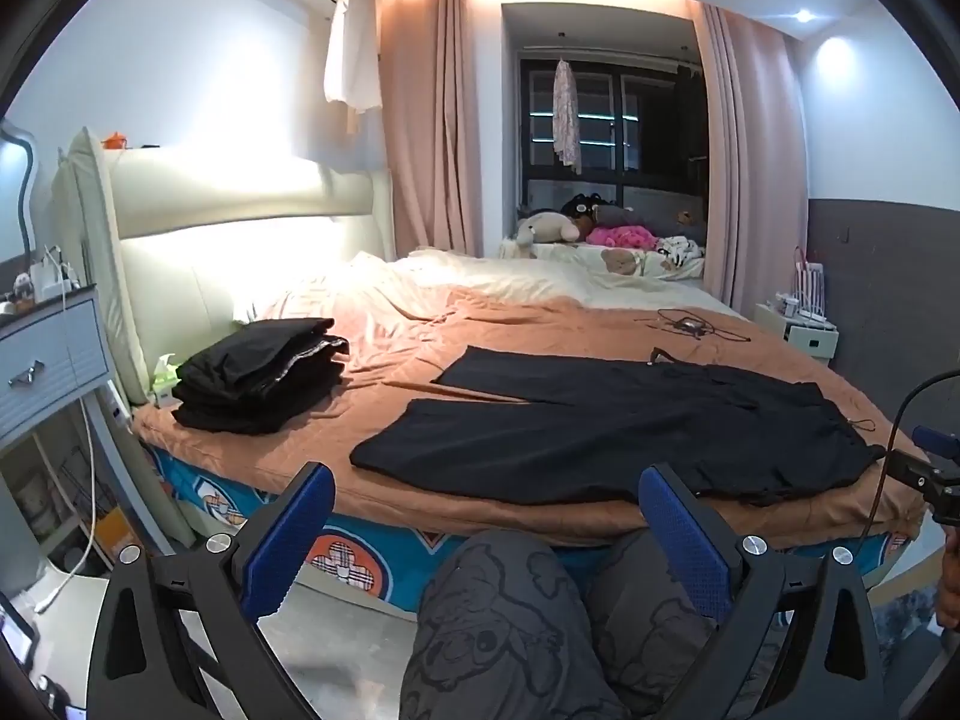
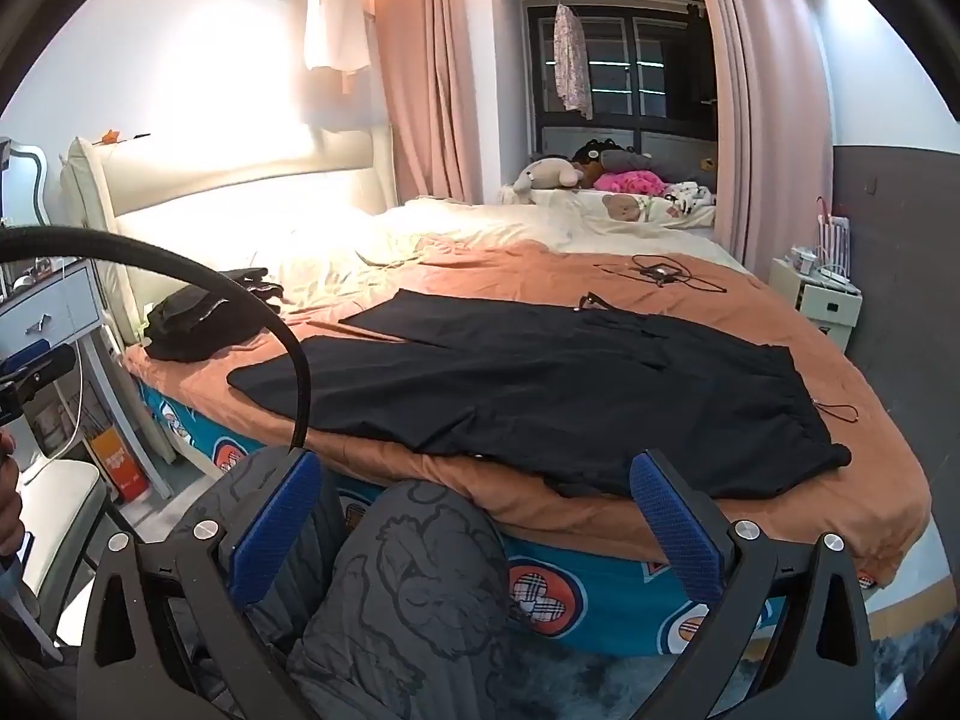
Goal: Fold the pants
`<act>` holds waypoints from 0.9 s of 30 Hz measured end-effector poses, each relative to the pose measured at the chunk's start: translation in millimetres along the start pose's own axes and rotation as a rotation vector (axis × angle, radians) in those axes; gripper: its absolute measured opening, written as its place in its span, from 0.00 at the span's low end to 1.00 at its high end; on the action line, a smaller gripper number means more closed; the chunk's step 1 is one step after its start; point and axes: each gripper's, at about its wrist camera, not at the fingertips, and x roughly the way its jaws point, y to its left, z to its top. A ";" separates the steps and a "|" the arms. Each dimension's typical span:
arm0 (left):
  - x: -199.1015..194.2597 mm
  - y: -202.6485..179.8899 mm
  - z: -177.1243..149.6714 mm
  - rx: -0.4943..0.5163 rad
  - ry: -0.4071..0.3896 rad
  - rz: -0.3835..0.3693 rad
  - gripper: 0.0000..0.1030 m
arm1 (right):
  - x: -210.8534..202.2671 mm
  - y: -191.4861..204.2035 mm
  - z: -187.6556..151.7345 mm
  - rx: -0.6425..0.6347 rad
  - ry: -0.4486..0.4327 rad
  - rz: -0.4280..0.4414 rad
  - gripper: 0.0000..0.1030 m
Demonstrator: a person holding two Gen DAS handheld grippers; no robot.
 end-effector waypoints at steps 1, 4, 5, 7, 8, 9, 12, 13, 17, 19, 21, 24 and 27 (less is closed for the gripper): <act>-0.5 -0.1 0.0 0.001 0.000 -0.003 0.99 | -0.7 -0.6 -0.7 0.002 -0.001 0.001 1.00; -2.0 -0.3 0.4 0.001 -0.004 -0.002 0.99 | -1.1 -5.1 0.4 0.008 -0.002 0.000 1.00; -1.2 -0.6 0.4 0.000 -0.004 -0.004 0.99 | -1.3 -5.5 0.3 0.010 -0.002 -0.002 1.00; -1.0 -0.6 0.0 -0.001 -0.003 -0.005 0.99 | -1.8 -5.8 -0.1 0.013 -0.001 -0.004 1.00; -1.3 -1.3 -0.5 0.001 -0.005 -0.004 0.99 | -2.2 -5.0 -0.6 0.012 -0.001 -0.005 1.00; -1.0 -1.5 -0.5 0.001 -0.005 -0.002 0.99 | -2.4 -4.5 -1.0 0.010 -0.001 -0.007 1.00; -0.5 -1.3 -0.5 0.000 -0.002 -0.007 0.99 | -2.4 -4.3 -0.6 0.010 0.000 -0.008 1.00; -0.4 -1.8 -0.6 0.000 -0.002 -0.007 0.99 | -2.4 -4.0 -0.5 0.010 0.001 -0.009 1.00; 0.1 -0.4 -0.1 -0.002 -0.002 -0.010 0.99 | -2.7 -3.6 0.0 0.008 0.000 -0.010 1.00; 0.7 -0.8 -1.3 -0.002 -0.001 -0.012 0.99 | -2.8 -3.3 0.3 0.006 -0.002 -0.012 1.00; 0.9 -0.6 -1.9 -0.003 -0.002 -0.013 0.99 | -2.4 -3.5 0.3 0.005 -0.001 -0.014 1.00; 1.1 -1.4 -3.4 -0.005 -0.003 -0.015 0.99 | -2.3 -4.0 0.4 0.006 -0.002 -0.013 1.00; 1.6 -2.2 -3.7 -0.003 -0.003 -0.014 0.99 | -2.2 -4.1 0.2 0.005 -0.001 -0.015 1.00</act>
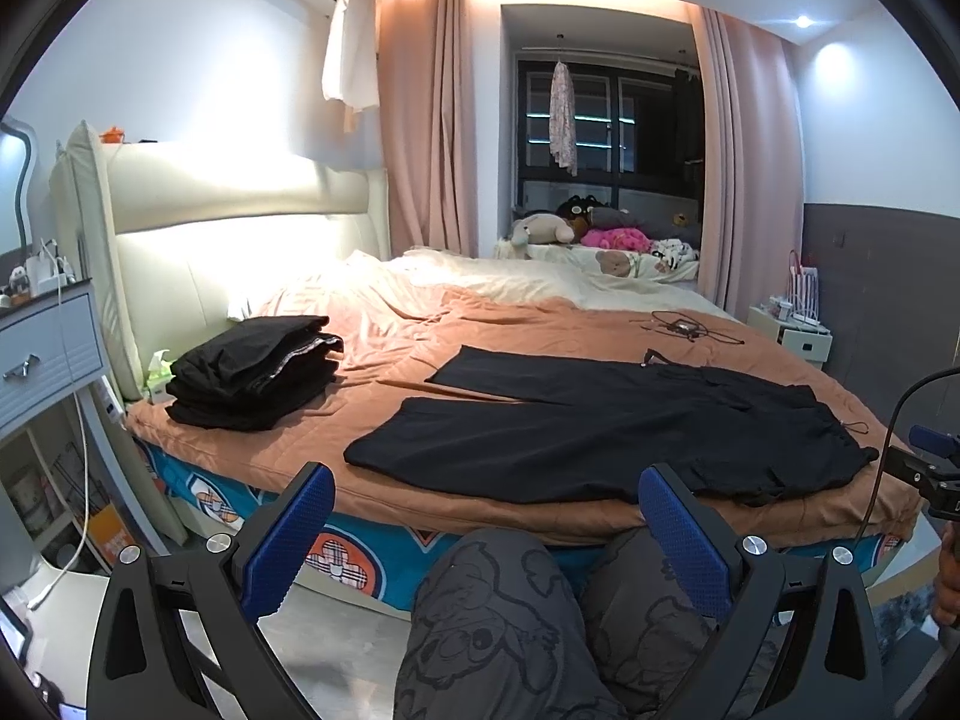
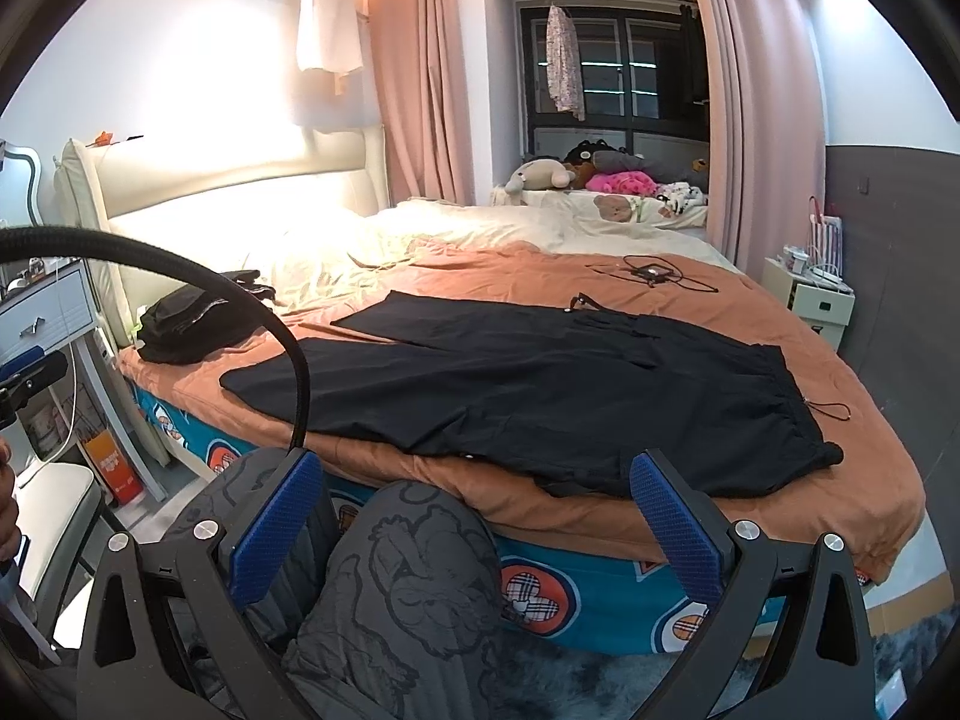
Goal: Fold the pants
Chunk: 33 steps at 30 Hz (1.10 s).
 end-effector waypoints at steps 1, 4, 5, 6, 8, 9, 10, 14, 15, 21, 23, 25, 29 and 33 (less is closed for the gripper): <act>-0.3 1.0 0.7 -0.001 0.000 0.000 0.99 | 0.1 0.0 -0.1 0.000 0.001 -0.001 1.00; -0.1 0.7 0.5 -0.003 0.001 -0.001 0.99 | 0.1 0.0 0.3 0.000 0.002 -0.001 1.00; -0.5 1.0 0.2 -0.003 0.001 0.000 0.99 | 0.2 -0.3 0.5 0.002 0.003 -0.001 1.00; -0.3 0.5 -0.3 -0.003 0.000 0.001 0.99 | 0.1 -0.2 0.9 0.004 0.003 -0.002 1.00; -0.8 1.0 0.0 -0.005 0.000 -0.002 0.99 | -0.3 -0.5 1.0 0.005 0.003 -0.004 1.00; -0.6 0.3 -0.5 -0.006 0.000 -0.003 0.99 | -0.8 -1.1 0.8 0.006 0.003 -0.004 1.00; -0.7 0.8 -0.5 -0.005 0.000 -0.002 0.99 | -1.0 -1.4 0.9 0.006 0.004 -0.004 1.00; -0.8 1.3 -1.0 -0.007 0.000 -0.003 0.99 | -1.1 -1.2 0.7 0.006 0.002 -0.004 1.00; -0.8 1.3 -1.0 -0.006 0.000 -0.002 0.99 | -0.9 -1.1 0.8 0.005 0.003 -0.004 1.00; -0.7 1.2 -1.0 -0.008 0.001 -0.002 0.99 | -1.3 -1.1 -0.7 0.004 0.004 -0.005 1.00; -0.3 0.6 -1.8 -0.009 0.003 -0.001 0.99 | -1.6 -1.8 -0.9 0.005 0.006 -0.007 1.00; -0.4 -1.3 -3.6 -0.011 0.004 0.000 0.99 | -2.0 -2.1 -0.7 0.008 0.005 -0.006 1.00; -0.1 -0.5 -4.9 -0.015 0.006 0.003 0.99 | -2.1 -3.8 0.1 0.026 0.004 0.005 1.00; -0.6 0.2 -5.7 -0.019 0.005 0.003 0.99 | -1.0 -4.2 -1.7 0.023 0.003 0.003 1.00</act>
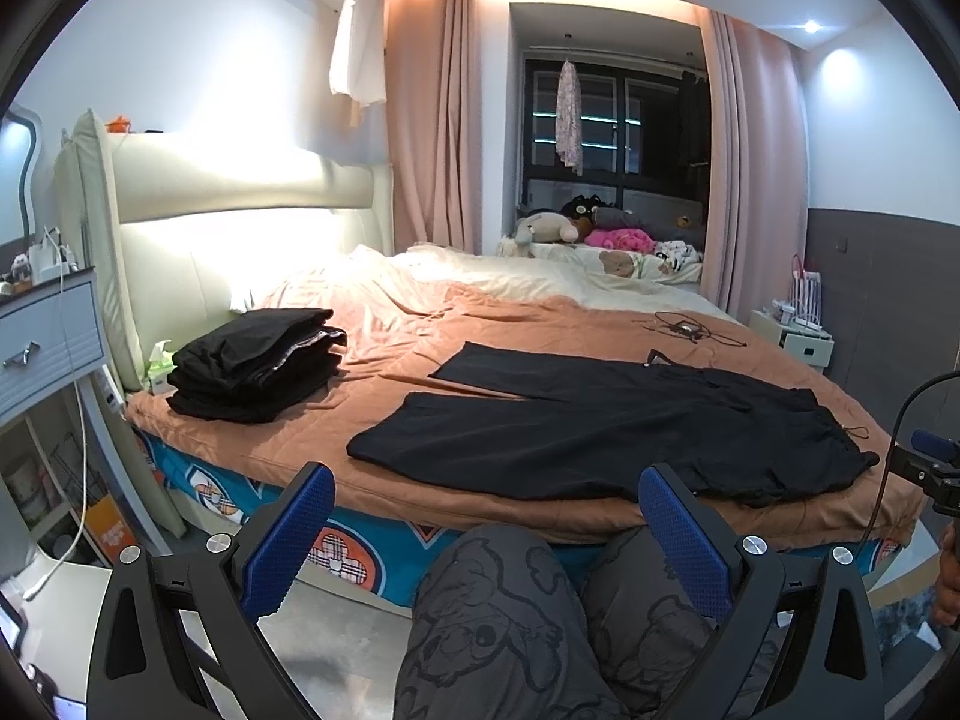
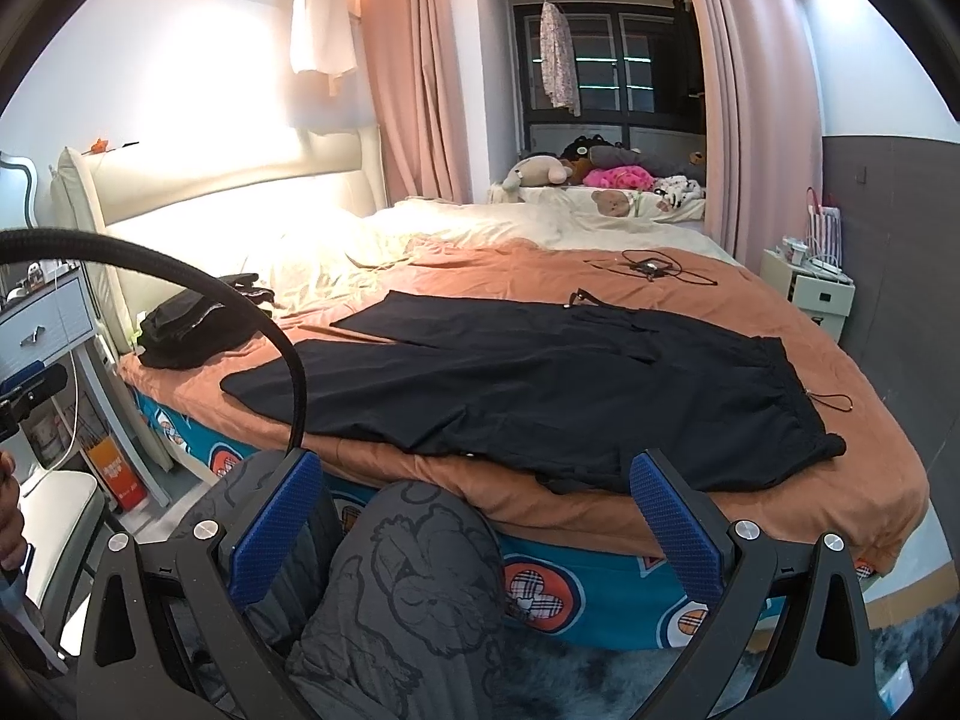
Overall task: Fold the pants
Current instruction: 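Move both tools toward the black pants, left to one leg hem, right to waistband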
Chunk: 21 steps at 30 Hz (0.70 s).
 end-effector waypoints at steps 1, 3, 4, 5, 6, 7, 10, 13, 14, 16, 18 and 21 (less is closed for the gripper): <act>0.3 -1.6 -0.7 0.002 0.002 -0.001 0.99 | 0.5 -0.1 -0.3 0.000 0.001 0.000 1.00; 0.3 -0.7 -0.8 0.000 0.004 0.001 0.99 | 1.9 -0.3 -1.0 0.003 0.004 0.000 1.00; 1.1 0.5 -0.2 -0.002 0.007 0.000 0.99 | 3.1 -0.4 -0.7 0.005 0.006 -0.001 1.00; 2.3 2.9 1.7 -0.005 0.009 -0.002 0.99 | 4.6 -0.8 -0.8 0.009 0.007 -0.001 1.00; 3.4 4.4 2.6 -0.006 0.009 -0.003 0.99 | 5.5 -0.9 -0.9 0.011 0.008 -0.001 1.00; 4.6 4.8 2.8 -0.007 0.009 -0.002 0.99 | 6.3 -1.3 -0.7 0.014 0.010 -0.002 1.00; 10.2 8.2 5.0 -0.012 0.017 -0.003 0.99 | 10.4 -3.2 -0.4 0.022 0.015 -0.008 1.00; 15.5 9.8 7.1 -0.015 0.024 0.001 0.99 | 14.8 -7.7 1.6 0.034 0.010 -0.011 1.00; 18.2 12.9 8.4 -0.017 0.026 0.001 0.99 | 16.4 -9.9 2.3 0.041 0.008 -0.008 1.00; 24.6 16.2 10.1 -0.022 0.031 0.001 0.99 | 20.6 -11.7 2.5 0.057 0.009 -0.008 1.00; 32.1 19.3 11.0 -0.025 0.044 0.004 0.99 | 25.9 -14.3 3.5 0.067 0.013 -0.013 1.00; 43.6 26.9 11.8 -0.034 0.057 0.020 0.99 | 36.1 -18.5 4.4 0.077 0.026 -0.029 1.00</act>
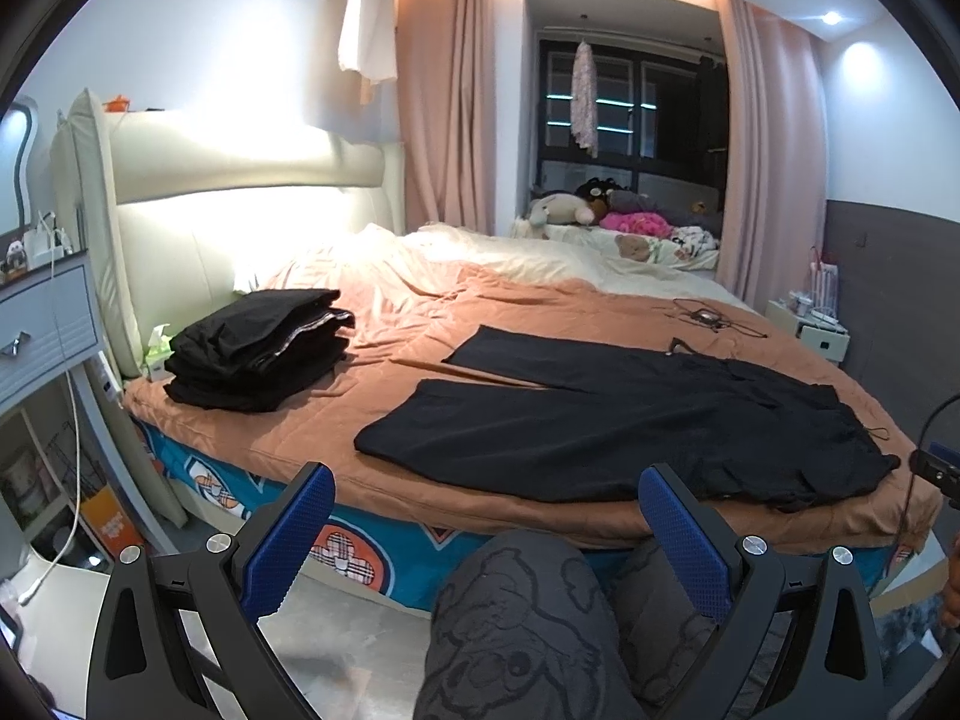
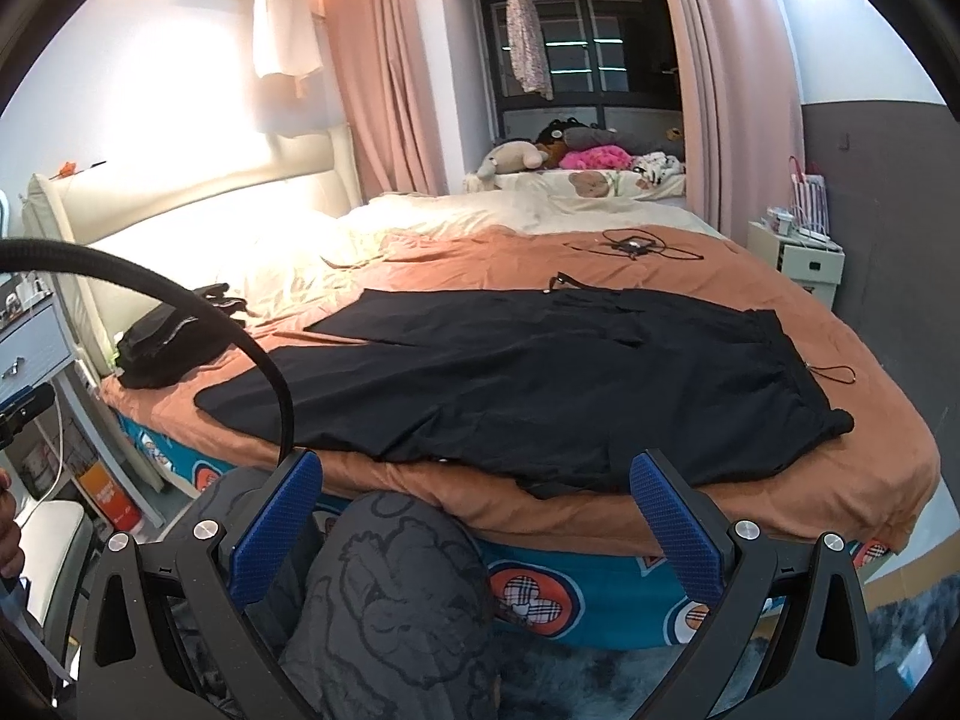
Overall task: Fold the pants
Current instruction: 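Move both tools toward the black pants, left to one leg hem, right to waistband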
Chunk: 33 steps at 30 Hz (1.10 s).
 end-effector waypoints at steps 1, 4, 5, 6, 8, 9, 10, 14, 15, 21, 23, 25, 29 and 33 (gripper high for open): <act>6.5 3.6 0.4 -0.007 0.010 -0.001 0.99 | 3.1 -0.5 0.0 0.003 0.004 -0.005 1.00; 22.8 14.2 1.7 -0.032 0.037 -0.002 0.99 | 12.7 -5.2 2.8 0.019 0.019 -0.017 1.00; 26.8 17.1 1.7 -0.037 0.043 -0.003 0.99 | 16.8 -8.0 3.3 0.027 0.026 -0.023 1.00; 34.2 22.0 2.0 -0.048 0.053 -0.004 0.99 | 20.0 -9.7 3.9 0.034 0.030 -0.027 1.00; 43.0 27.7 1.4 -0.064 0.068 -0.005 0.98 | 26.0 -15.6 5.2 0.052 0.039 -0.041 1.00; 49.2 31.1 1.6 -0.076 0.078 -0.005 0.97 | 26.9 -17.2 5.7 0.060 0.041 -0.047 1.00; 57.6 36.8 1.7 -0.092 0.092 -0.009 0.95 | 29.3 -19.3 5.9 0.069 0.042 -0.055 1.00; 81.7 49.2 0.9 -0.130 0.130 -0.010 0.93 | 37.8 -32.0 9.7 0.110 0.050 -0.082 1.00; 87.9 51.4 1.1 -0.139 0.140 -0.012 0.91 | 39.9 -33.8 10.3 0.118 0.054 -0.090 1.00; 129.0 64.7 -1.4 -0.195 0.212 -0.014 0.85 | 53.3 -49.1 11.5 0.178 0.074 -0.155 1.00; 139.9 66.0 -2.3 -0.207 0.231 -0.014 0.84 | 57.1 -50.9 11.9 0.193 0.075 -0.167 1.00; 152.0 68.3 -3.6 -0.215 0.248 -0.014 0.82 | 60.3 -51.1 12.1 0.206 0.082 -0.188 1.00; 177.2 73.5 -6.5 -0.233 0.289 -0.016 0.75 | 65.3 -50.3 12.9 0.231 0.093 -0.215 1.00; 204.6 77.6 -11.6 -0.247 0.330 -0.016 0.71 | 68.5 -51.3 13.6 0.251 0.099 -0.251 1.00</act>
